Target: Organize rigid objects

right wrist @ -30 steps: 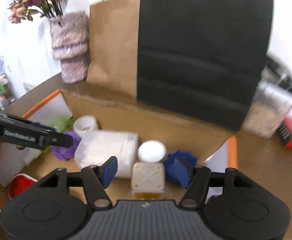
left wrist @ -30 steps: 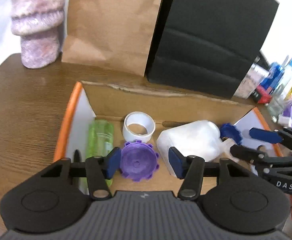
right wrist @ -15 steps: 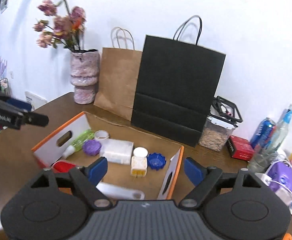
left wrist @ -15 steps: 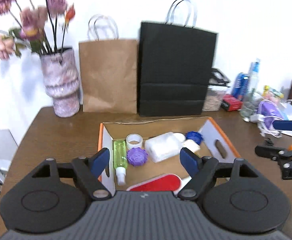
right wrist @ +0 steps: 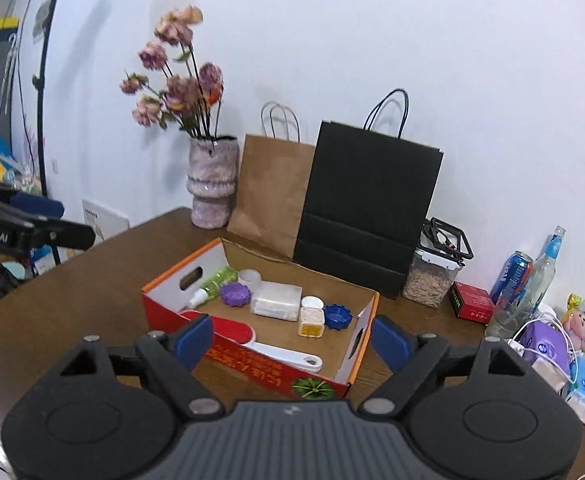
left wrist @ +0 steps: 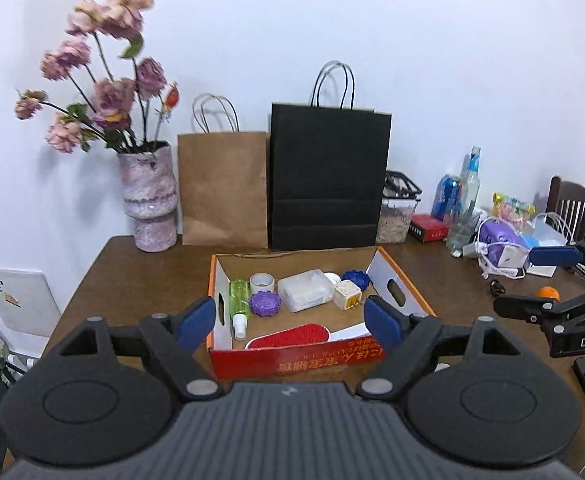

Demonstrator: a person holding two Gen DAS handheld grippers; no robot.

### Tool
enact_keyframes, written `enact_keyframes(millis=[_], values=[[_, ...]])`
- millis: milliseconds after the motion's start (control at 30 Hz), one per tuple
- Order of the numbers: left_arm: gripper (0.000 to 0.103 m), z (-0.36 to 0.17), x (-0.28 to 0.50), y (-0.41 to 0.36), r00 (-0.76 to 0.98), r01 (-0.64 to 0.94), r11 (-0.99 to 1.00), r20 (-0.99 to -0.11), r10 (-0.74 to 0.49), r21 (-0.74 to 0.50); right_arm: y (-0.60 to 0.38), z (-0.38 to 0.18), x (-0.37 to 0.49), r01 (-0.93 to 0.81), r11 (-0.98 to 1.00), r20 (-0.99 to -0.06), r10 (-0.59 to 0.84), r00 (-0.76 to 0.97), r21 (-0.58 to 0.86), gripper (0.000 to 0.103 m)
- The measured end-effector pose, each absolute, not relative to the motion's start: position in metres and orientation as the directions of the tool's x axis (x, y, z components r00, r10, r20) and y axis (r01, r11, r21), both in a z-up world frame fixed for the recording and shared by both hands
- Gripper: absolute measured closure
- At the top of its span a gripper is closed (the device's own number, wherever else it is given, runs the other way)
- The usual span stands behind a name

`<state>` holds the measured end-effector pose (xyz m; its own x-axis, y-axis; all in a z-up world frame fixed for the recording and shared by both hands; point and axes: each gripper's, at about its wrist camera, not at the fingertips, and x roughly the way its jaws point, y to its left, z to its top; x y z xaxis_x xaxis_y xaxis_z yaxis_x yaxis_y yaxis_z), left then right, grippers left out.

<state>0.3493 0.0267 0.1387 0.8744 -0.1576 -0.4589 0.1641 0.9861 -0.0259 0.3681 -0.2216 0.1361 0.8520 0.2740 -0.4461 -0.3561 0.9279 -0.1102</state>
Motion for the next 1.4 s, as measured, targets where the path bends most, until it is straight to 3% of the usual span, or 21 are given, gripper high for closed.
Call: enact_keyframes(millis=[167,333,567,667,933,1233,1400], values=[[0.020,0.115,0.286,0.023,0.920,0.122,0.992,-0.379,-0.103,0.028,-0.228,0.122,0.310,-0.358,0.932,-0.371,0.315,0.874,-0.053,0.017],[0.020,0.081,0.202,0.031,0.952,0.079,0.997,-0.293,-0.083,-0.025,-0.238,0.091,0.238,-0.340,0.941,-0.280,0.327,0.902,0.003,0.015],[0.012,0.033,0.093,0.036,0.975,-0.016,0.998,-0.223,0.001,-0.066,-0.256,0.020,0.127,-0.289,0.957,-0.137,0.292,0.947,0.039,0.002],[0.011,0.019,0.088,0.027,0.958,0.008,0.999,-0.285,-0.018,-0.035,-0.268,-0.003,0.110,-0.266,0.958,-0.169,0.282,0.944,0.111,0.002],[0.011,-0.002,0.123,0.010,0.930,0.033,0.998,-0.364,-0.052,-0.057,-0.293,-0.021,0.134,-0.160,0.980,-0.228,0.184,0.956,0.123,0.002],[0.011,-0.023,0.189,-0.034,0.887,0.099,0.995,-0.452,-0.095,-0.015,-0.301,-0.040,0.216,-0.178,0.981,-0.344,0.193,0.919,0.077,0.005],[0.011,-0.028,0.248,-0.067,0.872,0.179,0.984,-0.461,-0.165,-0.012,-0.301,-0.035,0.291,-0.236,0.971,-0.410,0.226,0.884,0.026,0.014]])
